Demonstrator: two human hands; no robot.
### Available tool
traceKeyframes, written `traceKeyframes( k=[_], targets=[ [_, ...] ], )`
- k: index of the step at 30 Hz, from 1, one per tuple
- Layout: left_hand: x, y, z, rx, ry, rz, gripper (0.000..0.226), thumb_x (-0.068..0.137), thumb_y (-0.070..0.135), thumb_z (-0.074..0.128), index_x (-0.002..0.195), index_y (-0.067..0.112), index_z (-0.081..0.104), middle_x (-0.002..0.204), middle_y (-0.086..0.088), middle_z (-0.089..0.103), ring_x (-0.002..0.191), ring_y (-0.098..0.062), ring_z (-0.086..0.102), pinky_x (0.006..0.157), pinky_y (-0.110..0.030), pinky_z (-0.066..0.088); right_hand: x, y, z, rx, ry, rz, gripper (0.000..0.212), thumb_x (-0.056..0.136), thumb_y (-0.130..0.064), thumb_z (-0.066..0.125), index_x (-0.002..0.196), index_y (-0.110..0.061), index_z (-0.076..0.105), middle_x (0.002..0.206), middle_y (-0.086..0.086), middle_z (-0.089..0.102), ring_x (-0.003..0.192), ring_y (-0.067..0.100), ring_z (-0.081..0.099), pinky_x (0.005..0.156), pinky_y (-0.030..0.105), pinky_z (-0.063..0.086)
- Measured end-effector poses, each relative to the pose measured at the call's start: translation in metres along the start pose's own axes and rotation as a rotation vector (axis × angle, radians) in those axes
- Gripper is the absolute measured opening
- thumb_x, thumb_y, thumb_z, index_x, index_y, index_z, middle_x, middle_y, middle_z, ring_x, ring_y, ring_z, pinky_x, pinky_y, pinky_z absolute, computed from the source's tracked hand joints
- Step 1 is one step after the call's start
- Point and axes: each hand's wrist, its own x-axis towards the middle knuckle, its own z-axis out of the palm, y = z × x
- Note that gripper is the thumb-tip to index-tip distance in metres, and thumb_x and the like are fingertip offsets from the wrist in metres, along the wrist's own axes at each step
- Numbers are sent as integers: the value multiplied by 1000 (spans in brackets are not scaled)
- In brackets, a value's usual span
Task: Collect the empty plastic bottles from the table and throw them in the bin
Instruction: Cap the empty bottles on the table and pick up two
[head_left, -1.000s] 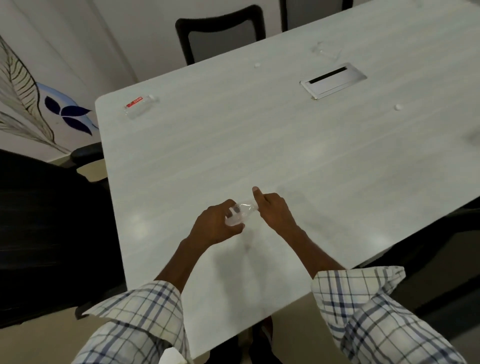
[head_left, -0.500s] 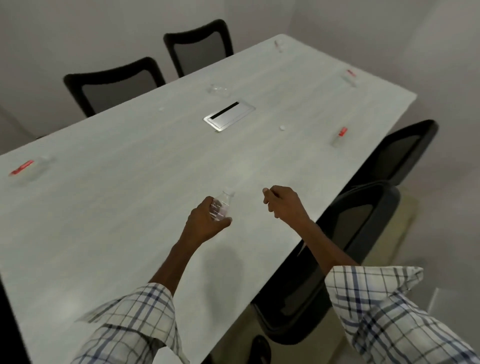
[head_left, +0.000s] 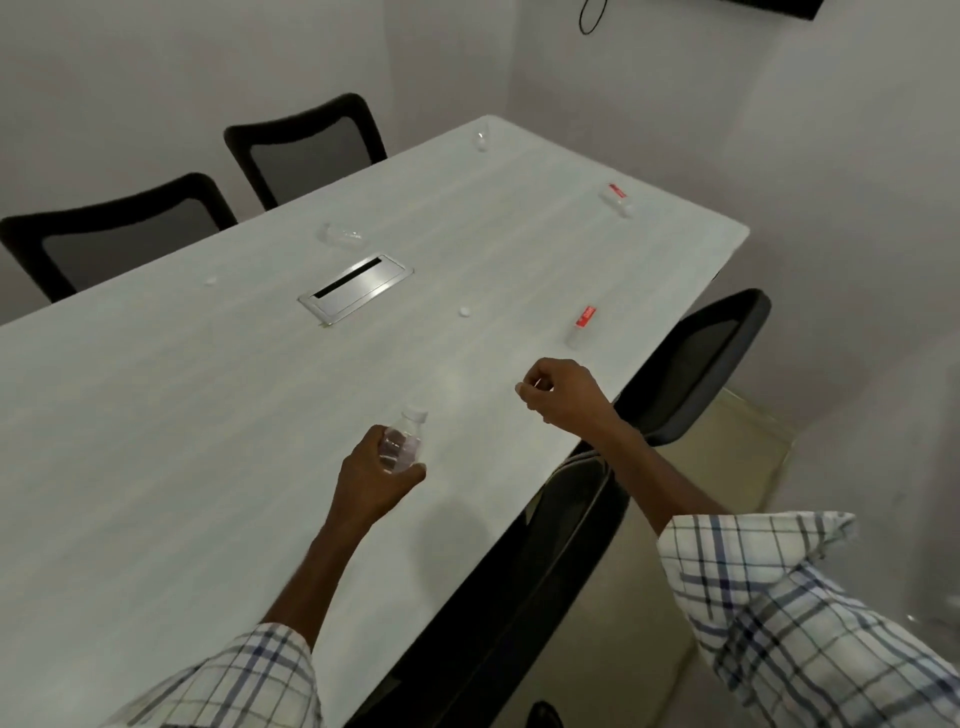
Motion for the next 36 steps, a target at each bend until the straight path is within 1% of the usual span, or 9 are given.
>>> traceKeyframes(
  k=[7,9,13,18,21,24,27,32,36],
  targets=[
    [25,36,48,-12,28,-61,49,61,40,77,103,21,59,97,6,67,80,-9,66,69,-23,47,62,39,-41,12,-59,-16,18,89,-31,68,85,-13,67,80,3,73,68,18,66,78,45,61],
    [36,46,57,27,49,-54,45,65,38,81,101,21,59,97,6,67,79,-11,65,70,-25,47,72,48,-44,20,-47,-20,19,89,-30,68,86,-12,67,80,3,73,65,17,65,77,45,61],
    [59,68,73,72,68,-65,39,70,37,81,99,22,60,96,7,67,76,-8,63,72,-26,47,89,70,-47,26,-47,7,18,88,-33,69,82,-16,65,79,1,72,71,20,69,77,45,61],
    [90,99,104,126,108,-105,36,69,42,78,96,27,60,90,11,64,81,-13,63,72,-25,44,132,95,-52,31,-84,10,16,86,-32,71,81,-19,63,73,-1,71,63,17,66,73,41,60],
    [118,109,131,150,172,-130,39,66,45,79,97,26,65,94,8,65,83,-13,63,72,-26,47,172,108,-54,42,-108,-16,14,83,-30,70,81,-20,62,70,-4,70,62,14,64,67,35,56],
    [147,115,166,160,242,-196,43,64,50,79,98,28,65,96,6,60,81,-12,62,70,-27,47,214,129,-57,23,-150,-80,11,83,-28,70,82,-20,63,74,-7,70,67,10,63,66,27,46],
    [167,123,198,171,296,-296,46,65,53,77,101,26,64,99,3,58,85,-14,62,73,-28,48,244,144,-61,3,-212,-125,10,84,-27,69,85,-19,64,76,-7,70,66,5,60,64,26,42],
    [193,128,232,180,348,-480,48,65,55,73,102,26,63,102,1,60,92,-19,64,76,-29,48,279,159,-56,35,-268,-212,14,83,-31,70,89,-21,63,78,-7,69,75,12,65,66,30,48],
    [213,119,245,248,400,-576,52,66,53,72,106,22,60,106,-2,59,98,-25,63,77,-31,47,299,168,-47,15,-326,-266,18,83,-33,70,95,-24,60,80,-9,67,75,12,64,68,30,50]
  ],
)
